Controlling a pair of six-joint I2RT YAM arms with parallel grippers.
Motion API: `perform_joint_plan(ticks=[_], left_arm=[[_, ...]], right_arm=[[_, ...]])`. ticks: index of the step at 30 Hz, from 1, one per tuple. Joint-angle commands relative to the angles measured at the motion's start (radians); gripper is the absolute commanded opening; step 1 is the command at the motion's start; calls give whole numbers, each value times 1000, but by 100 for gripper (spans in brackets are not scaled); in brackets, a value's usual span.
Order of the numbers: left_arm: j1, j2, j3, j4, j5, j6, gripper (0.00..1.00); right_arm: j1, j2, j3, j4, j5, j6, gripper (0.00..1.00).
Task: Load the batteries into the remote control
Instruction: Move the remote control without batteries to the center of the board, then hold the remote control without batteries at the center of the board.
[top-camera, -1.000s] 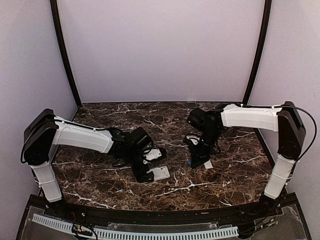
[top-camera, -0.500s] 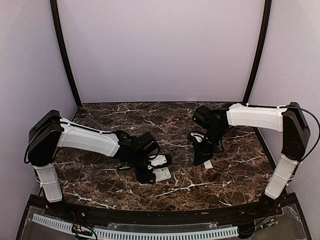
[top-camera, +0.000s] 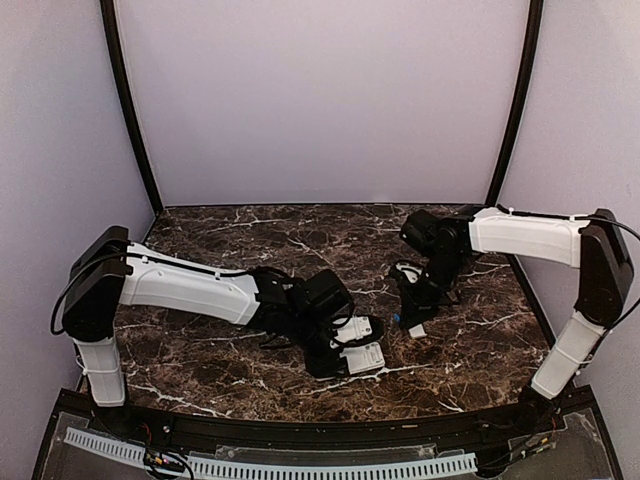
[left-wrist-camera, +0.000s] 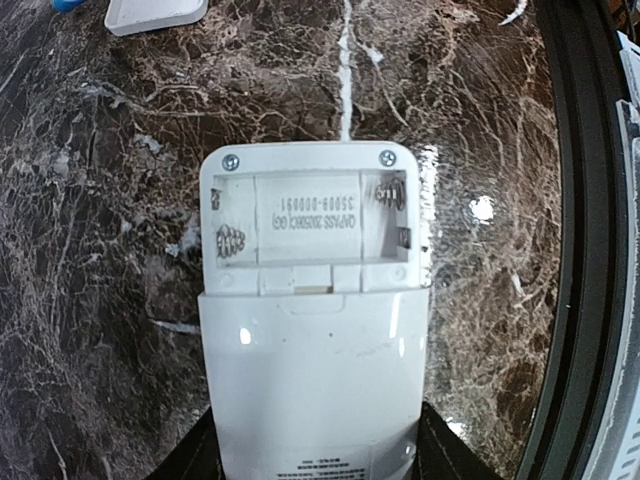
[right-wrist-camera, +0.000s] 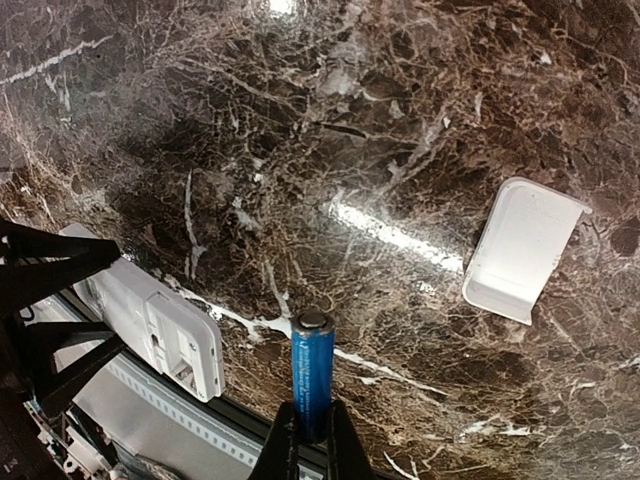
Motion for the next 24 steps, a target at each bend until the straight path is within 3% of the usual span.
perform_joint_plan(ticks=[1, 4, 7, 8, 10, 17, 24], left_arm=[[9, 60, 44, -41, 22, -3, 36], [8, 83, 57, -59, 25, -21, 62], [8, 54, 13, -15, 18, -40, 77], [8, 47, 2, 9, 25, -40, 91], [8, 30, -22, 13, 30, -43, 98], [8, -126, -186, 71, -48, -56, 99], [8, -61, -217, 73, -39, -64, 94]], right_arm=[[-2, -20, -42, 10, 7, 20, 0], [-1, -12, -58, 15, 2, 26, 0], [1, -10, -60, 17, -6, 33, 0], [2, -10, -60, 16, -8, 33, 0], [5, -8, -54, 10, -7, 34, 0], [77, 0, -59, 21, -48, 85, 0], [117, 34, -87, 72, -168, 143, 0]])
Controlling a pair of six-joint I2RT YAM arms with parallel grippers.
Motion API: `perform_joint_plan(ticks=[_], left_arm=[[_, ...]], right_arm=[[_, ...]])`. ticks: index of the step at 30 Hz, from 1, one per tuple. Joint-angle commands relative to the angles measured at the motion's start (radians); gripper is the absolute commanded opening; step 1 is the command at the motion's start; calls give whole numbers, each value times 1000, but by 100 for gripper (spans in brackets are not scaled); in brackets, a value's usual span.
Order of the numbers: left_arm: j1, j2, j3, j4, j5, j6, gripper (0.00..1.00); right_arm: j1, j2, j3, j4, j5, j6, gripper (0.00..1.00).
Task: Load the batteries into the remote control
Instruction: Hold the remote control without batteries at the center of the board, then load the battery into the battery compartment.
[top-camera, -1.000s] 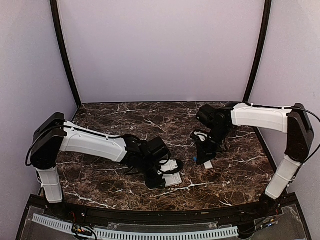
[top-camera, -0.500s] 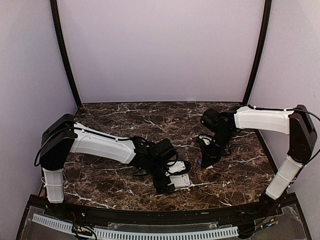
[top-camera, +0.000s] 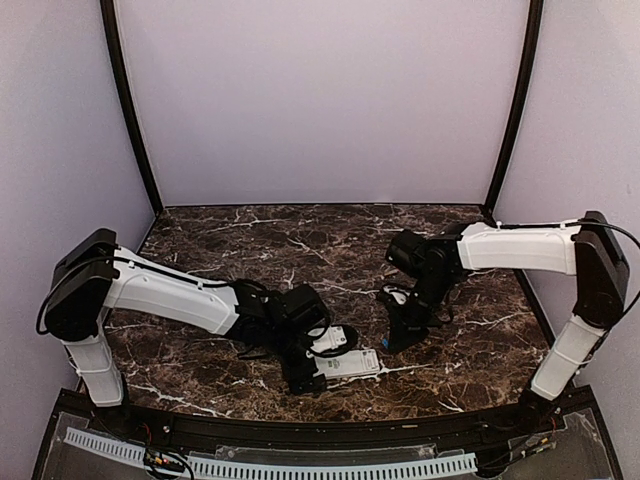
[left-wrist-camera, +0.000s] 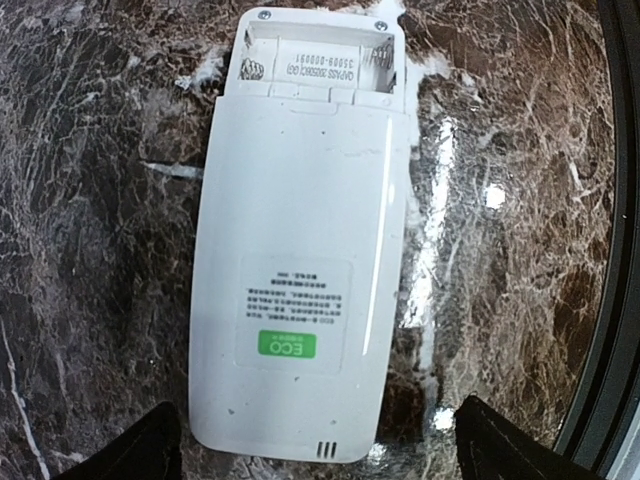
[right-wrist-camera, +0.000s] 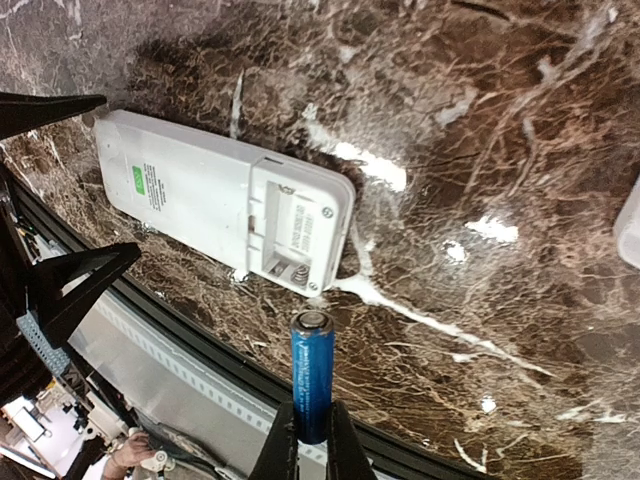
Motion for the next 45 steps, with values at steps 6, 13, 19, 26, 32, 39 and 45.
perform_joint_plan(ticks=[6, 13, 19, 26, 32, 39, 45], left_arm=[[0, 42, -42, 82, 35, -61, 88], [0, 42, -57, 105, 72, -89, 72], [-2, 41, -74, 142, 69, -92, 69], [-2, 40, -73, 137, 66, -83, 68], [-2, 40, -70, 139, 74, -80, 68], [-2, 38, -67, 131, 76, -72, 67], [-2, 38, -68, 136, 81, -67, 67]], right_arm=[[44, 104, 1, 23, -129, 43, 0], [46, 162, 28, 15, -153, 41, 0], [45, 222, 65, 10, -149, 37, 0], [45, 263, 98, 0, -124, 38, 0], [45, 299, 117, 5, -114, 35, 0], [45, 333, 156, 1, -107, 27, 0], [45, 345, 165, 23, -93, 41, 0]])
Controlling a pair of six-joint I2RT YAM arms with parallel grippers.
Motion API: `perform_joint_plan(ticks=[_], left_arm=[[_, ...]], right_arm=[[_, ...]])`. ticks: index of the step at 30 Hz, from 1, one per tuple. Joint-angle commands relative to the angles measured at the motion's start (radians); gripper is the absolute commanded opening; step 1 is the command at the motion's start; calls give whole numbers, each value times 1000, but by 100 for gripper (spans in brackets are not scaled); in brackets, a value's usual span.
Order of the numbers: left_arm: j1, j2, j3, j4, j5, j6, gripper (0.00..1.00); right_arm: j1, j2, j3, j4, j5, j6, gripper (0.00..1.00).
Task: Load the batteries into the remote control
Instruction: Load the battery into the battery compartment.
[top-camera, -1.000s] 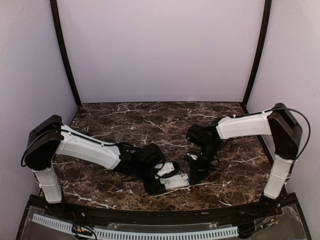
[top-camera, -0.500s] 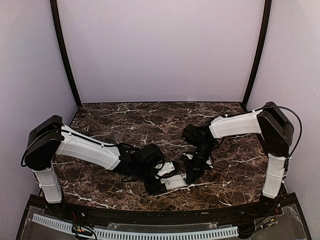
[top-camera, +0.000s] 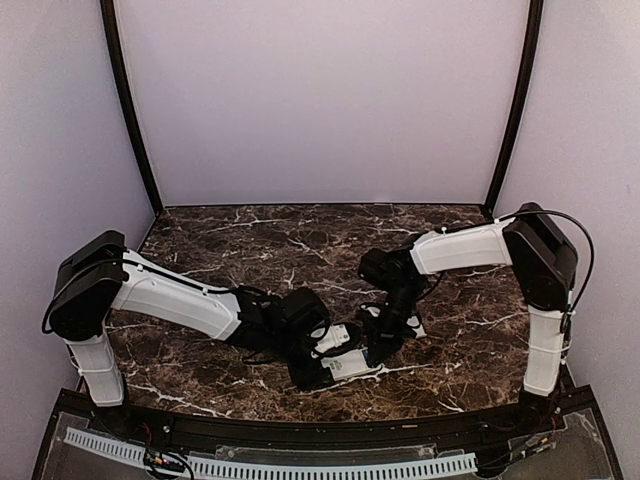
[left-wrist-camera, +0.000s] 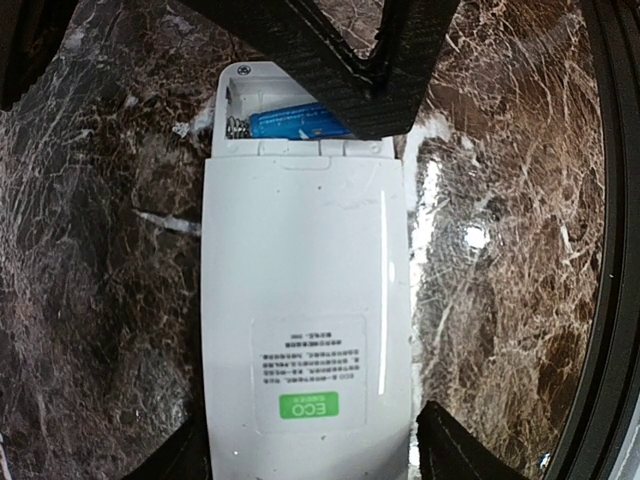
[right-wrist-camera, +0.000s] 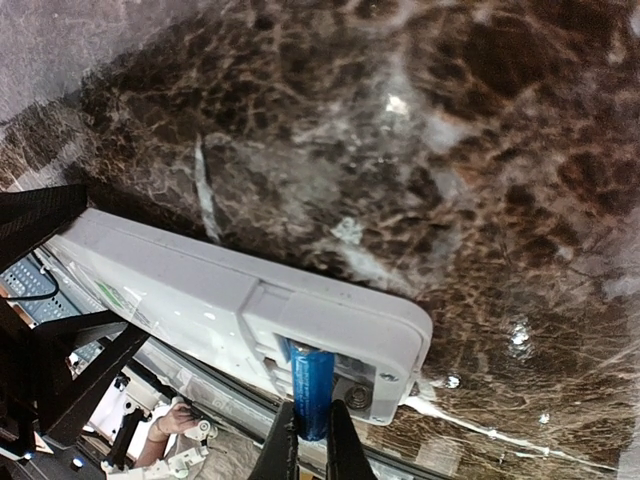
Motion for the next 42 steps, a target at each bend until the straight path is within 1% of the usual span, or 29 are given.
perform_joint_plan(ticks=[1, 8, 12, 17, 23, 25, 31, 37, 40, 42], left_arm=[[-4, 8, -21, -26, 32, 11, 67], [-4, 8, -25, -25, 31, 18, 67], [-4, 9, -28, -24, 31, 22, 67], [-5, 9, -30, -30, 25, 26, 66], [-4, 8, -36, -32, 24, 33, 66], [-4, 8, -35, -34, 21, 35, 66], [-4, 7, -36, -37, 18, 38, 66], [-4, 8, -47, -39, 11, 46, 66], [-4, 8, -48, -40, 6, 46, 66], [-4, 8, -50, -38, 6, 43, 66]], right_arm=[[6, 31, 14, 38, 43, 10, 0], [5, 34, 25, 48, 81, 20, 0], [5, 40, 38, 42, 91, 16, 6], [6, 41, 43, 33, 96, 9, 10], [5, 31, 57, 10, 107, -3, 20], [5, 29, 63, 2, 111, -8, 21], [5, 10, 88, -47, 132, -21, 22], [6, -41, 103, -104, 144, -27, 23], [5, -81, 72, -119, 144, -23, 23], [5, -106, 32, -108, 135, -13, 20]])
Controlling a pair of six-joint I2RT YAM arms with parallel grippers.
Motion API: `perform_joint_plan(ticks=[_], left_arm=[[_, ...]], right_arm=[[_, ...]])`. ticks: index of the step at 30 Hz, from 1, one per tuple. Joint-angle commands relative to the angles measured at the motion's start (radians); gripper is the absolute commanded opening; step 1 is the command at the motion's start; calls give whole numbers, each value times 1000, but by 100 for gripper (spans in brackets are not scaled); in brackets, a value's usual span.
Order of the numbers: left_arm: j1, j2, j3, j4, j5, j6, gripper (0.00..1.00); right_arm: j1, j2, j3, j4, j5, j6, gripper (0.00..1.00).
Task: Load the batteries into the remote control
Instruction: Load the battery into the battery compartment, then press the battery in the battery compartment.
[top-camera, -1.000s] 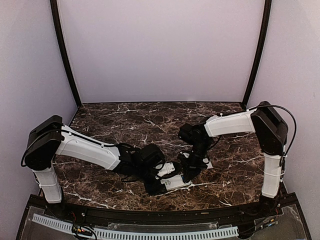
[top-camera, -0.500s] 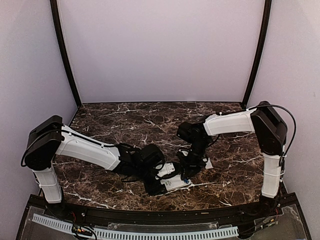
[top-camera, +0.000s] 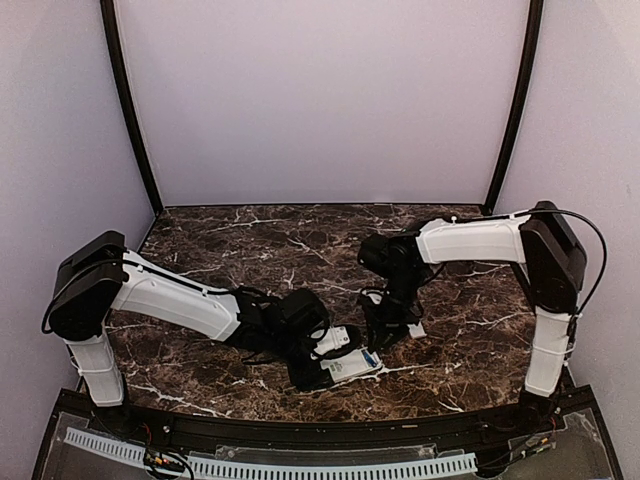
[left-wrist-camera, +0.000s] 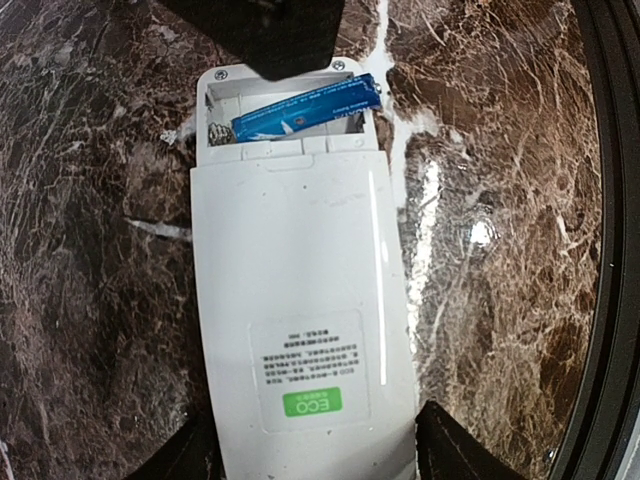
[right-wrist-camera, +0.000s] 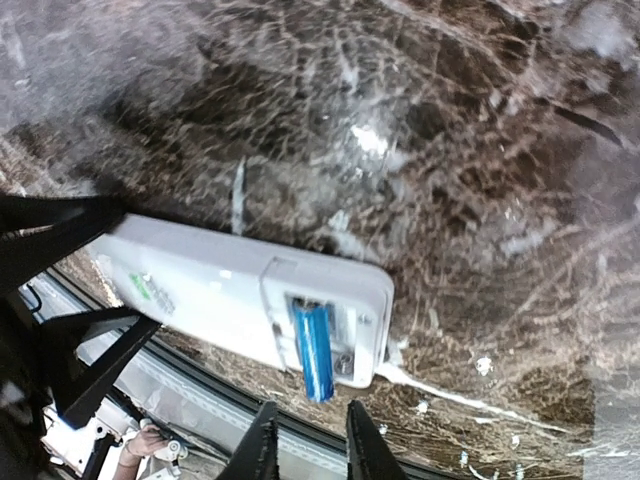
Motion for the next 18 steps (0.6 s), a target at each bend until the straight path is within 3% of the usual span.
perform_joint_plan(ticks=[1, 7, 18], left_arm=[[-4, 8, -38, -53, 2, 1, 66], [-4, 9, -37, -55, -1, 0, 66], [-4, 9, -40, -59, -4, 2, 66]], right_arm=[[5, -83, -72, -23, 4, 13, 19], [15, -113, -171, 98, -72, 79, 16], [23, -99, -216, 169, -92, 113, 15]])
